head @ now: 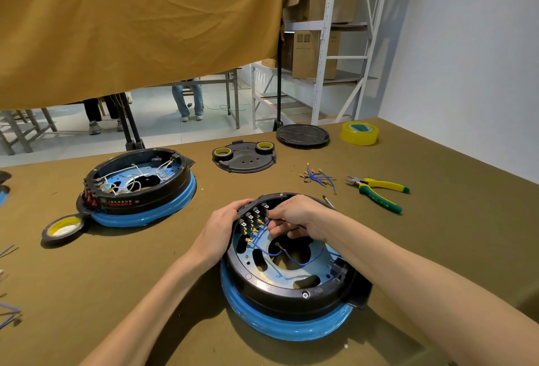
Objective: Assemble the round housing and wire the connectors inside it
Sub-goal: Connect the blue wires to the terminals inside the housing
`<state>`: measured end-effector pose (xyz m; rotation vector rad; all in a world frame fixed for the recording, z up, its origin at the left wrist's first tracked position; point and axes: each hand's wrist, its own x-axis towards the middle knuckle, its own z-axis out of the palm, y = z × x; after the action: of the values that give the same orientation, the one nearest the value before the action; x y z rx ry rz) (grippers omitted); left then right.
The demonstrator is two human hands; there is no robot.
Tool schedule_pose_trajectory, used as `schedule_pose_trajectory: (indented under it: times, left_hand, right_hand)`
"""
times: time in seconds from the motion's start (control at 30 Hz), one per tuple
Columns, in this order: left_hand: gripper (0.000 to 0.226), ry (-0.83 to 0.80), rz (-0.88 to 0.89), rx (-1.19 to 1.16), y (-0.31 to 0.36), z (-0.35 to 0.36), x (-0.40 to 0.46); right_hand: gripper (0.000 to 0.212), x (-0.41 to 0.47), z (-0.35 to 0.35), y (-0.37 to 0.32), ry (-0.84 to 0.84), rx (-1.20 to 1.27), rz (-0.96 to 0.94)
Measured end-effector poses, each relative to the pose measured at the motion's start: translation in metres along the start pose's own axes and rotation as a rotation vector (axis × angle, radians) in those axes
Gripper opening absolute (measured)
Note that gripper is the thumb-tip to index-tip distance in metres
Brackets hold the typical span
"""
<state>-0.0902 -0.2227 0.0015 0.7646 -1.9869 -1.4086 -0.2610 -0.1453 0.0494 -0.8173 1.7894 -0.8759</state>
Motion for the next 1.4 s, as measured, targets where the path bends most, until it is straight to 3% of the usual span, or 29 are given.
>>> schedule_pose_trajectory:
  times: [0.17,0.9,1.4]
  left_hand:
    - [0.052,-0.011,0.006,0.007,0.001,-0.001,-0.001]
    - [0.059,0.025,-0.015,-0.038,0.002,0.002,-0.002]
    - [0.043,0.057,-0.016,-0.010,-0.005,0.003,0.000]
  right_hand:
    - [0.025,-0.001,-0.003,0.001,-0.017,-0.004,-0.001]
    - [0.024,0.005,-0.003,0.000,-0.025,-0.017,-0.012]
    - [0.023,0.009,-0.003,0.000,-0.020,-0.003,0.015]
